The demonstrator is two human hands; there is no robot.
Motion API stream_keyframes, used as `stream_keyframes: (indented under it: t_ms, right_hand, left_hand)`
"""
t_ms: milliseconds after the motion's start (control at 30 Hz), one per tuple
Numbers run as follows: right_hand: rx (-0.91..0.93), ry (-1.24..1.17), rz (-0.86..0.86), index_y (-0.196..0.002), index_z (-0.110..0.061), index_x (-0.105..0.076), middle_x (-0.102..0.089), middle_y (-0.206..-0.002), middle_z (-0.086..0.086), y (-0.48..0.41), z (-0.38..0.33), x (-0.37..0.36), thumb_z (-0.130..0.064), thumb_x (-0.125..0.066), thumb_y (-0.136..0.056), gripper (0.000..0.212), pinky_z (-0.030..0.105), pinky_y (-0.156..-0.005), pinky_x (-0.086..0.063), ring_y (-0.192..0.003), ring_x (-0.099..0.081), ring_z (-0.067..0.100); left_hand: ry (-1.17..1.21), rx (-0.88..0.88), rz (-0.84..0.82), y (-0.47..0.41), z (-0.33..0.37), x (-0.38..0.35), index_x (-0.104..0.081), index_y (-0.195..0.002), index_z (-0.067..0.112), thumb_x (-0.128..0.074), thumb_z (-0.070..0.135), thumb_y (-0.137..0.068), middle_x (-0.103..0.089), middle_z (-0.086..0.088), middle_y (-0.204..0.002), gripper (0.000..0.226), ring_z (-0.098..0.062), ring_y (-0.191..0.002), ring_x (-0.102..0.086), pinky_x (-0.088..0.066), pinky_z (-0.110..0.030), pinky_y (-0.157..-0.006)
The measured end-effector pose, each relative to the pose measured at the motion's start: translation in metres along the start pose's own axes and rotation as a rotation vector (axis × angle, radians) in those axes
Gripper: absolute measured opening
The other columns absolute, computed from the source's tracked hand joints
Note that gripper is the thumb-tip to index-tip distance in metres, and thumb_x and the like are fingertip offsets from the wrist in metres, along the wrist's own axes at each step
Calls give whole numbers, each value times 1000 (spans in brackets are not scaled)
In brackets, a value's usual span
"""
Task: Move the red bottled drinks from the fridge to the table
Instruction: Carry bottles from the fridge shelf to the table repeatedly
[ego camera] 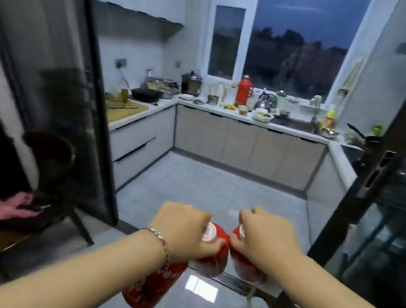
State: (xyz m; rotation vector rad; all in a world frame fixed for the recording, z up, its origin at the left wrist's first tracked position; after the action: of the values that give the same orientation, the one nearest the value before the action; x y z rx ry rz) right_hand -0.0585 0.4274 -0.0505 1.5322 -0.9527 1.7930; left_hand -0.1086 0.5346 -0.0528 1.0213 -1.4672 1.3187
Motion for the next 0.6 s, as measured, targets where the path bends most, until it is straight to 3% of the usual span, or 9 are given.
stream_keyframes:
  t_ms: [167,300,600]
  right_hand:
    - [255,-79,-16,-114,-15,-51,-53,-118,6,-39,-198,-12,-49,-45,-90,41,31,-80,-43,-108,-58,29]
    - [473,-123,-32,-109,-14,-52,-55,-114,7,-48,-359,-16,-48,-46,-90,39,30,-75,-42,-104,-58,29]
    - [894,-163,-74,-112,-18,-52,-56,-113,4,-61,-641,-17,-53,-47,-89,41,31,-74,-46,-99,-60,23]
  left_hand:
    - [-85,297,-22,131,-157,9,-39,-79,22,-40,66,-84,-66,-4,-97,45,-25,-96,-62,-33,-28,-68]
    - [-142,527,-74,241,-265,20,-51,-89,21,-39,67,-84,-66,-3,-100,48,-24,-97,-62,-33,-28,-68]
    - [-157,1022,-165,443,-445,40,-47,-83,22,-39,67,-83,-66,0,-95,45,-22,-91,-61,-41,-29,-71]
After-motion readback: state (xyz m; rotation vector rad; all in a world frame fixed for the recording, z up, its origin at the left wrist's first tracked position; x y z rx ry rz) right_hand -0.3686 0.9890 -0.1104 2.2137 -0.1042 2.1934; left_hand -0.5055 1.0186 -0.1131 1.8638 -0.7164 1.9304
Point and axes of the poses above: each hand's wrist, its own y-axis away from the middle knuckle, its own x-axis out of the back of the hand, z = x × y, the point moved 6 cm from there along -y, towards the middle knuckle
